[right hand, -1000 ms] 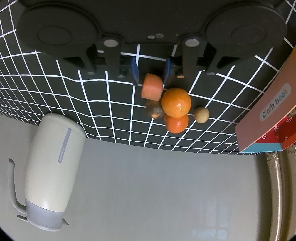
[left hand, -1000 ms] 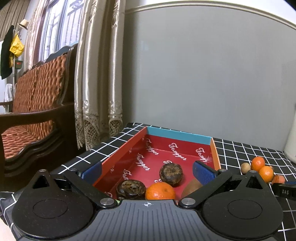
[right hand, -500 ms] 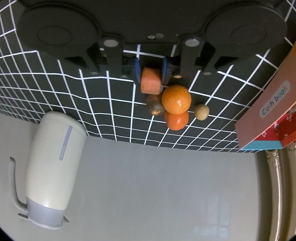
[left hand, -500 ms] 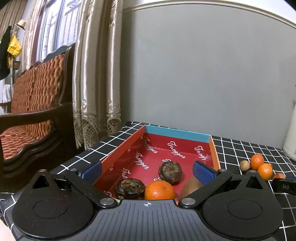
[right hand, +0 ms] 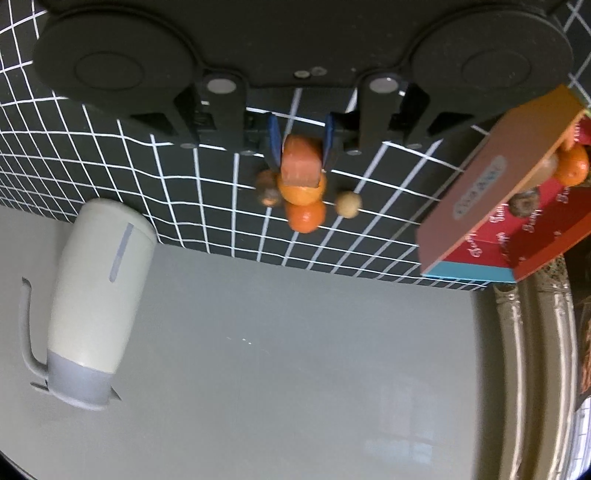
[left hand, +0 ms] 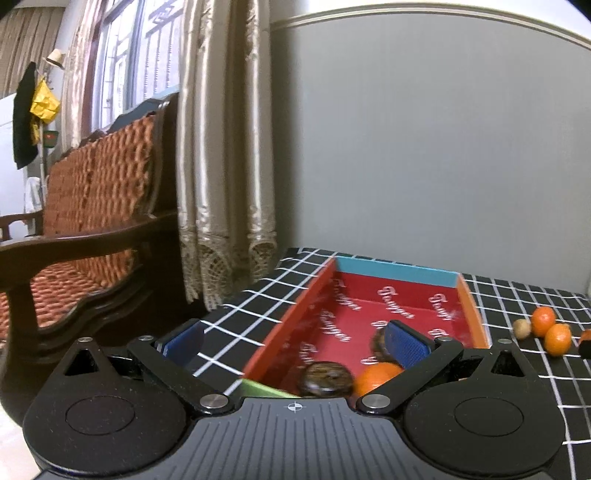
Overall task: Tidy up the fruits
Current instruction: 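Carry the orange cylinder into the red box and open the right gripper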
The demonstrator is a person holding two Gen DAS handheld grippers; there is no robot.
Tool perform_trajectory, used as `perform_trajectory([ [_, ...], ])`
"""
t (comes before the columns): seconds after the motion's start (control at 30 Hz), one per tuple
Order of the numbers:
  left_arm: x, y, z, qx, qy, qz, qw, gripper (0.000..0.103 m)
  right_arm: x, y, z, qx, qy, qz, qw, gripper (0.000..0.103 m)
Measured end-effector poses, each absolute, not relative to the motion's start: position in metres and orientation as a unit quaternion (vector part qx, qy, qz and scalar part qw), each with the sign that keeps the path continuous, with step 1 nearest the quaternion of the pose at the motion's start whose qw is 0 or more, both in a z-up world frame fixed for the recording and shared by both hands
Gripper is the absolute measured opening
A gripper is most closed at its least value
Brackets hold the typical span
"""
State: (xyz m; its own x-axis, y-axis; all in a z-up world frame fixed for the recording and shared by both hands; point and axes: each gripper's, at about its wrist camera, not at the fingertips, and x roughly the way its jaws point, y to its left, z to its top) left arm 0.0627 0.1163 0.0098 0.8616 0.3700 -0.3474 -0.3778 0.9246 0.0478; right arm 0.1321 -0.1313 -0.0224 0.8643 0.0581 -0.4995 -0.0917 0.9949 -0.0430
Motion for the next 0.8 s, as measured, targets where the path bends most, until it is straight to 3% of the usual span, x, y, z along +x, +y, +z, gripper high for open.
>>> perform_trajectory([
  [0.8, 0.039, 0.224, 0.002, -0.020, 0.195, 0.287, 0.938, 0.103, 0.109, -0.001, 0.007, -0.053, 0.196, 0.178, 0.963, 0.020],
])
